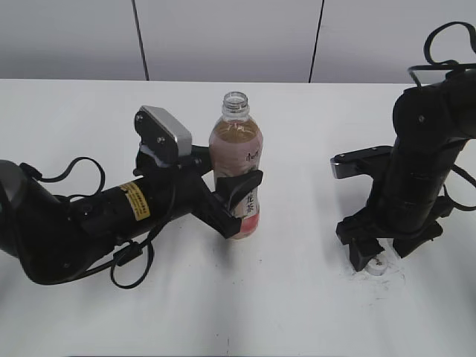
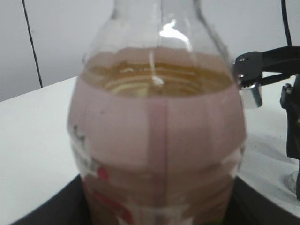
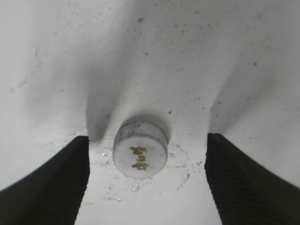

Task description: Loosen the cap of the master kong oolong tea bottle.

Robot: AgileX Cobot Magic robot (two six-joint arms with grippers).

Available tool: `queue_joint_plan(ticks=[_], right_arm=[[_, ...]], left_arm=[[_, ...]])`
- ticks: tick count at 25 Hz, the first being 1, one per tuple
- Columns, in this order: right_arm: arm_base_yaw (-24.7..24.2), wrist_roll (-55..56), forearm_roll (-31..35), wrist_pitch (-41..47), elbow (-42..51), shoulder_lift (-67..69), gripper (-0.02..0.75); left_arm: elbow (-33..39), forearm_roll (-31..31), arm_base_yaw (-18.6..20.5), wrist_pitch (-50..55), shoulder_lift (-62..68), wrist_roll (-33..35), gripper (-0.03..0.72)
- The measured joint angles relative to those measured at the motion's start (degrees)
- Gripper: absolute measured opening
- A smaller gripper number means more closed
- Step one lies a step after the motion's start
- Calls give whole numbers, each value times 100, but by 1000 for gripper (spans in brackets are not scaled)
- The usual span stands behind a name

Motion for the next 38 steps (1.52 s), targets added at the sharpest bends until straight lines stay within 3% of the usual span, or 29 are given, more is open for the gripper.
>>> queue_joint_plan(ticks=[10, 26, 31, 35, 38], right_arm=[[0, -5, 31, 18, 0, -50, 575], [0, -5, 11, 153, 2, -951, 575], [0, -5, 6, 241, 2, -1048, 575], [0, -10, 0, 290, 2, -1048, 575], [0, -10, -5, 290, 2, -1048, 576]], left_arm=[[0, -139, 0, -98, 0, 5, 513], [939, -316, 6, -168, -342, 5, 522], [1215, -789, 11, -174, -889, 5, 522], [1312, -1191, 284, -130, -1428, 5, 522], [1270, -1248, 836, 315, -1864, -51, 515]])
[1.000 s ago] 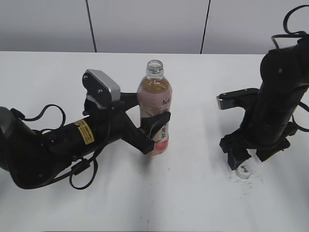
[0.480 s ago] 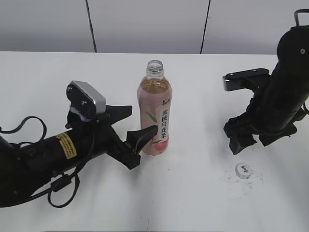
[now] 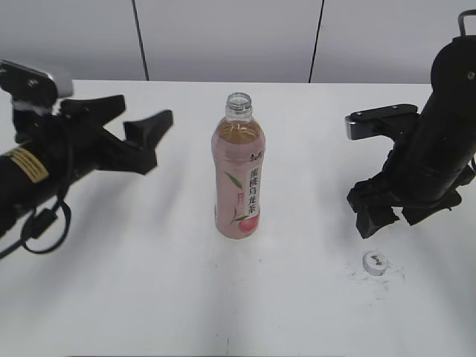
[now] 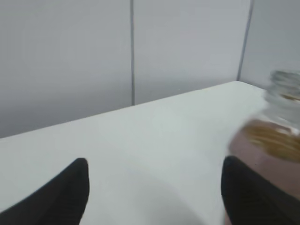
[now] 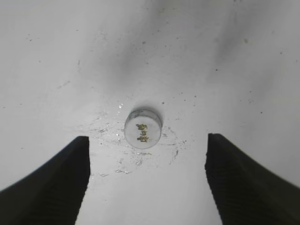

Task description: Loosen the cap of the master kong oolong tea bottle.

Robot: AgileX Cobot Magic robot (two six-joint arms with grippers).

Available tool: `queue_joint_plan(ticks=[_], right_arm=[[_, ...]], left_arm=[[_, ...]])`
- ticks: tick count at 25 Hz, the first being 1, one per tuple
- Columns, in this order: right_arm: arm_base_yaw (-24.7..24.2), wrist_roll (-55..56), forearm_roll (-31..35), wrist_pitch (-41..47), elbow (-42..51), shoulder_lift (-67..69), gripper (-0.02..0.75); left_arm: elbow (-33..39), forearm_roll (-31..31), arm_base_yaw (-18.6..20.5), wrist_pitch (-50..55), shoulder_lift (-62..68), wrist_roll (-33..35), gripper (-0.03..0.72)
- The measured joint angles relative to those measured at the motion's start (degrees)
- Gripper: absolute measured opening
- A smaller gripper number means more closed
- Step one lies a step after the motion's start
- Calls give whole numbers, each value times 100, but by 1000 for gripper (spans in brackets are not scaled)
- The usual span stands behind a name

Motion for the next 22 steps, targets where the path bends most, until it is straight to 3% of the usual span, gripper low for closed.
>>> queue_joint_plan(ticks=[6, 10, 13, 22], right_arm=[[0, -4, 0, -12, 0, 0, 576], [0, -4, 0, 19, 0, 0, 576], [0, -4, 0, 157, 0, -33, 576], [0, -4, 84, 761, 254, -1207, 576]], left_arm=[[-254, -116, 1455, 992, -683, -656, 510], [-259, -154, 2149, 2253, -1301, -706, 505], [-313, -166, 2329, 3603, -2013, -711, 496], [-749, -348, 2334, 7861, -4221, -711, 472]])
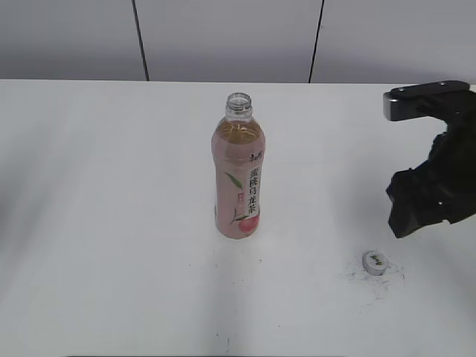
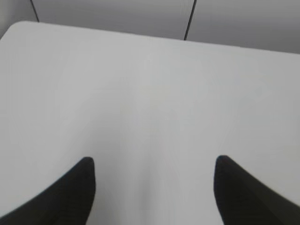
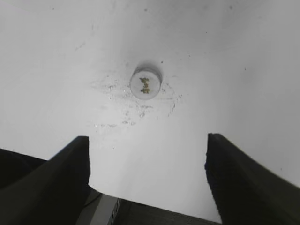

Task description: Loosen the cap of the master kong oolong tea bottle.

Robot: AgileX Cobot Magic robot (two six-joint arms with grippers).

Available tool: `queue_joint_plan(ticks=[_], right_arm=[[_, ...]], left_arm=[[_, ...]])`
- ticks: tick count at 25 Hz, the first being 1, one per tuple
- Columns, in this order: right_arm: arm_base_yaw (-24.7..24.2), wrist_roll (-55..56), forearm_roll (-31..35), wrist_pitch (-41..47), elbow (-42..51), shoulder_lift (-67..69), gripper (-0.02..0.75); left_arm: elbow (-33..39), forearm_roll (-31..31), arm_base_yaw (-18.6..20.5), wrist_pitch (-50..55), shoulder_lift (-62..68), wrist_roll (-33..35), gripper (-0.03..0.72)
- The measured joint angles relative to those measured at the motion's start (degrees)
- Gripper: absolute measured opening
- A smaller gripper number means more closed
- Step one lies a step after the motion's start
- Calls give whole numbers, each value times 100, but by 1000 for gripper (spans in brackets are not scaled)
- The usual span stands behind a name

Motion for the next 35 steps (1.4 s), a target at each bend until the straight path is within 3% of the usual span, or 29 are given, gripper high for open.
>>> queue_joint_plan(ticks=[6, 12, 23, 35], right_arm=[[0, 0, -19, 345, 632, -1254, 576], [0, 0, -84, 548, 1269, -2653, 574], [0, 5, -353, 1164, 2006, -5519, 574], [0, -217, -493, 1081, 2479, -8573, 574]], left_arm=[[0, -110, 0, 2306, -1462, 125, 469], [4, -345, 0, 3868, -2417, 449, 469], [290, -611, 0, 4373, -4224, 1138, 400], [290, -730, 0, 4395, -5777, 1592, 375]])
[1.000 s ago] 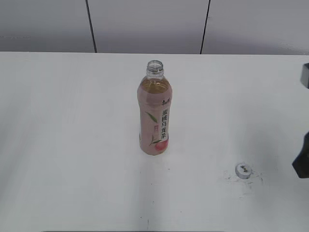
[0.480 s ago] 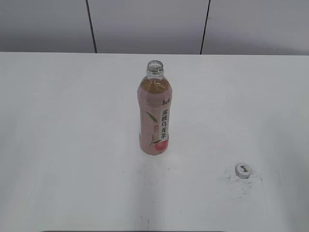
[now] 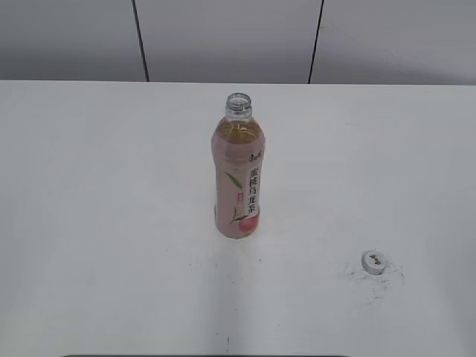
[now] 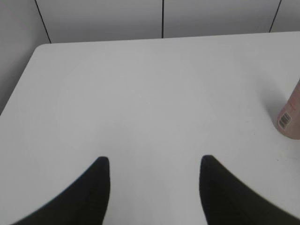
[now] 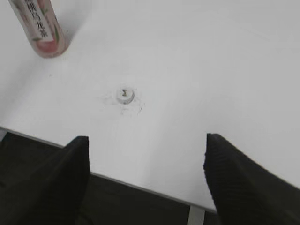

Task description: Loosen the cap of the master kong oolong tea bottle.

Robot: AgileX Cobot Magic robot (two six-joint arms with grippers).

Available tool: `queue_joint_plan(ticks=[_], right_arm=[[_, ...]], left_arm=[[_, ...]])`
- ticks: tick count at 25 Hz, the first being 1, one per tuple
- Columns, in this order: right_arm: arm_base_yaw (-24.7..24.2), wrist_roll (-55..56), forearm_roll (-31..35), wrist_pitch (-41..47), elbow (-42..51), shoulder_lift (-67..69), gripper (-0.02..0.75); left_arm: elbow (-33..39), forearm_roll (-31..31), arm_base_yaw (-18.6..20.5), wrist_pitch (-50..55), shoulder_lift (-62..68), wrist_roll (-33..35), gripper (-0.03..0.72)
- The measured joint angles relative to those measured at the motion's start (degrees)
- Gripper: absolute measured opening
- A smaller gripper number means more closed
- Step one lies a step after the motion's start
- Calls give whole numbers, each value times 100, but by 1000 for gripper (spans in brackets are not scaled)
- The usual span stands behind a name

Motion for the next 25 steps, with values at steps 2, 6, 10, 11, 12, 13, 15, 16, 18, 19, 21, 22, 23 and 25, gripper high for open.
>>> queue_joint_plan(ticks=[2, 6, 10, 11, 12, 13, 15, 16, 18, 19, 21, 22, 23, 25], right_arm=[[0, 0, 0, -5, 0, -213, 574], [0, 0, 5, -15, 6, -236, 574], [0, 0, 5, -15, 6, -236, 574], [0, 0, 11, -15, 6, -236, 574], [0, 0, 11, -15, 6, -236, 574], [0, 0, 11, -15, 6, -236, 574], [0, 0, 11, -15, 6, -236, 573], [0, 0, 11, -15, 6, -236, 573], [0, 0, 11, -18, 6, -236, 573], [0, 0, 11, -18, 6, -236, 573], [0, 0, 11, -18, 6, -236, 573], [0, 0, 11, -18, 6, -236, 573], [0, 0, 11, -18, 6, -236, 573], [-19, 0, 11, -22, 6, -236, 573]], left_arm=[[0, 0, 0, 17, -43, 0, 375], [1, -24, -12, 17, -43, 6, 375], [6, -119, -19, 17, -43, 6, 375], [6, -187, -19, 17, -43, 6, 375], [6, -228, -19, 17, -43, 6, 375], [6, -244, -19, 17, -43, 6, 375], [6, -257, -19, 17, -43, 12, 375], [6, -257, -19, 17, -43, 12, 375], [6, -263, -19, 17, -43, 12, 375], [6, -267, -19, 17, -43, 12, 375], [6, -267, -19, 17, -43, 12, 375], [6, -267, -19, 17, -43, 12, 375], [6, -267, -19, 17, -43, 12, 375], [6, -267, -19, 17, -43, 12, 375]])
